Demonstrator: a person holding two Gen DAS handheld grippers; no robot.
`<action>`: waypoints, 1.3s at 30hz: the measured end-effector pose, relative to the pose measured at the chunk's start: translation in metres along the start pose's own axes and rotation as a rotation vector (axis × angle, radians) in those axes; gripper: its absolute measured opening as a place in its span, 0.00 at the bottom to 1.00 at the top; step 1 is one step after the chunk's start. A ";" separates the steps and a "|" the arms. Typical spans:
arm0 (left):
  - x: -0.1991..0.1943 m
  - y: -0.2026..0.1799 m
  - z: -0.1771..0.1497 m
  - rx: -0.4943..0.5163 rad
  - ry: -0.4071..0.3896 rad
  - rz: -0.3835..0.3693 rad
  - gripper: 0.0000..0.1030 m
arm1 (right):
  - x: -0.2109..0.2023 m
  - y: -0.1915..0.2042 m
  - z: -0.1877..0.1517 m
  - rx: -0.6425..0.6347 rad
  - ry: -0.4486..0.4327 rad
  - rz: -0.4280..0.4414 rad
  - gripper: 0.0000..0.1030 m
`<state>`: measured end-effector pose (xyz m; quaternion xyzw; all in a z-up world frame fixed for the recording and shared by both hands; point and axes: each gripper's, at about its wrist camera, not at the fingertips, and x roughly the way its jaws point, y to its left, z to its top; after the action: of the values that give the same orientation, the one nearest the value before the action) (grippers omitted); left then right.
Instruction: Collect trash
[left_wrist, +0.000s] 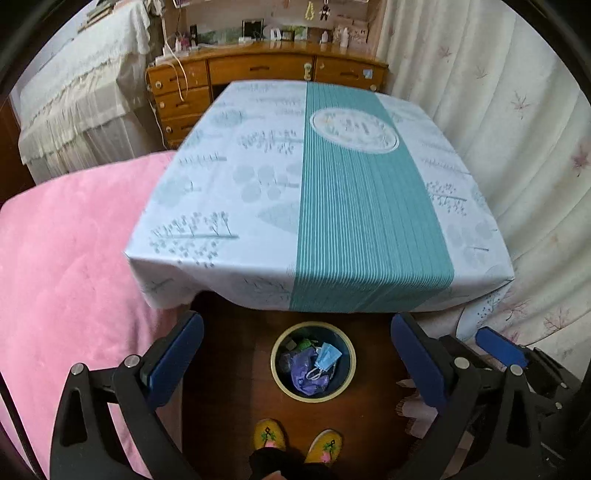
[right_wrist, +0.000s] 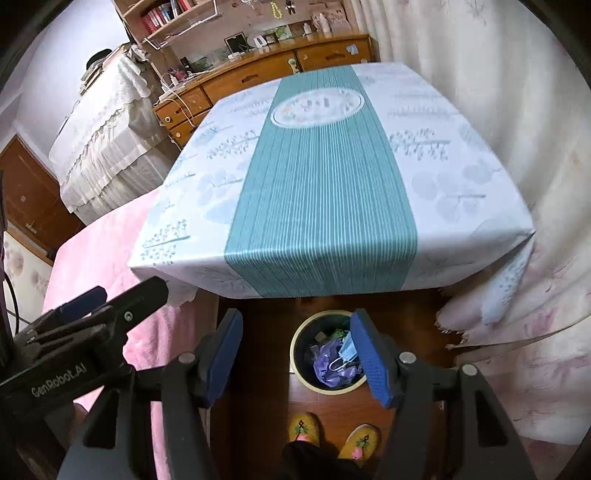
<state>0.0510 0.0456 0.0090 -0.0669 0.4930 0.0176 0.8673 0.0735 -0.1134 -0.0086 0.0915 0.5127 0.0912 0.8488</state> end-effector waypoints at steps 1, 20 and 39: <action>-0.004 -0.001 0.003 0.000 -0.007 0.003 0.98 | -0.006 0.001 0.002 0.000 -0.006 -0.001 0.60; -0.044 -0.006 0.030 -0.010 -0.054 0.044 0.98 | -0.052 0.013 0.034 -0.035 -0.106 0.003 0.60; -0.030 -0.030 0.048 0.028 -0.043 0.047 0.98 | -0.054 -0.004 0.049 -0.005 -0.119 -0.022 0.60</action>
<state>0.0793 0.0236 0.0613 -0.0428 0.4758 0.0327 0.8779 0.0929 -0.1339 0.0590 0.0887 0.4620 0.0775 0.8790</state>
